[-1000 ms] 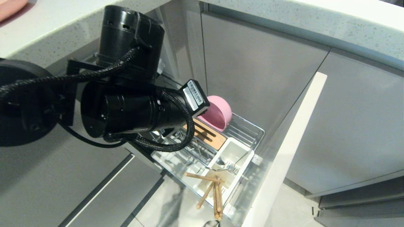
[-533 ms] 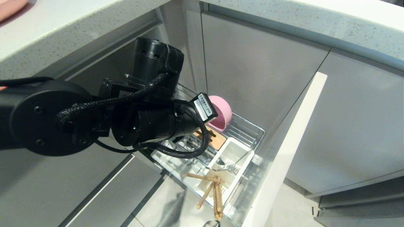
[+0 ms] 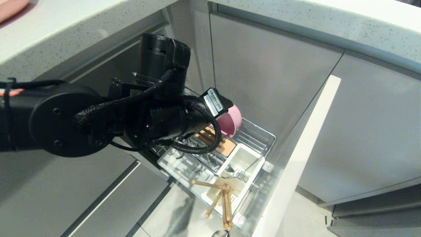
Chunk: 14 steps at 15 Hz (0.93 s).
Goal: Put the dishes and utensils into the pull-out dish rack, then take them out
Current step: Take the bowl out of the cupboard
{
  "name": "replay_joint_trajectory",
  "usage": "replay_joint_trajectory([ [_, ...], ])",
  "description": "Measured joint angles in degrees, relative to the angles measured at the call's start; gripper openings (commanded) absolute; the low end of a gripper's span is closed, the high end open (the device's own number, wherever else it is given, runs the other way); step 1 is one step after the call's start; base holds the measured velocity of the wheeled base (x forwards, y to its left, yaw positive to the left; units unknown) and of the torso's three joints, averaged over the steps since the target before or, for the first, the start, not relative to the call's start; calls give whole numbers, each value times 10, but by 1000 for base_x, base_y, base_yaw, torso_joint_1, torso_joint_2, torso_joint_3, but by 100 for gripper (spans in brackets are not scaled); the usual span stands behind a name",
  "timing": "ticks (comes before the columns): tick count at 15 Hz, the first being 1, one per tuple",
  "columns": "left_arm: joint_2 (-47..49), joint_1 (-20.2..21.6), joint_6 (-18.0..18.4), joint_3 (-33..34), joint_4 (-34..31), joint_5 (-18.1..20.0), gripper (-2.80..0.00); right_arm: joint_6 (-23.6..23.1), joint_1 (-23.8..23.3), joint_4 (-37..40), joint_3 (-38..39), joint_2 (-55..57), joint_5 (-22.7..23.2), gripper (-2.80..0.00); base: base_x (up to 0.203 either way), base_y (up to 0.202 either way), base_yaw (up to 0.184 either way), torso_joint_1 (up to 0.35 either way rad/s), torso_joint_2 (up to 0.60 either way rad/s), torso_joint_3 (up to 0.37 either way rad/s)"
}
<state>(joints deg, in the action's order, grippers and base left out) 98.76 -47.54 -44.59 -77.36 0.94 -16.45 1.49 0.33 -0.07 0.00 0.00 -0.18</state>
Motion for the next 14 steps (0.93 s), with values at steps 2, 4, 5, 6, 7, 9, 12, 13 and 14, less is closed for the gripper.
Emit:
replay_joint_trajectory([
  [2,19,2,3,-6,11,1,0,0,0,0,0,0,0,-280,0,0,0,0,0,0],
  [4,41,3,12,-19,17,11,0,0,0,0,0,0,0,-280,0,0,0,0,0,0],
  [5,49,4,21,-25,19,14,0,0,0,0,0,0,0,-280,0,0,0,0,0,0],
  [6,58,6,23,-31,25,16,0,0,0,0,0,0,0,-280,0,0,0,0,0,0],
  [7,67,7,29,-37,34,17,0,0,0,0,0,0,0,-280,0,0,0,0,0,0],
  [9,83,12,47,-48,50,18,0,0,0,0,0,0,0,-280,0,0,0,0,0,0],
  [12,97,20,68,-53,78,18,0,0,0,0,0,0,0,-280,0,0,0,0,0,0],
  [13,101,21,70,-53,83,17,0,0,0,0,0,0,0,-280,0,0,0,0,0,0],
  [14,103,22,70,-53,88,17,0,0,0,0,0,0,0,-280,0,0,0,0,0,0],
])
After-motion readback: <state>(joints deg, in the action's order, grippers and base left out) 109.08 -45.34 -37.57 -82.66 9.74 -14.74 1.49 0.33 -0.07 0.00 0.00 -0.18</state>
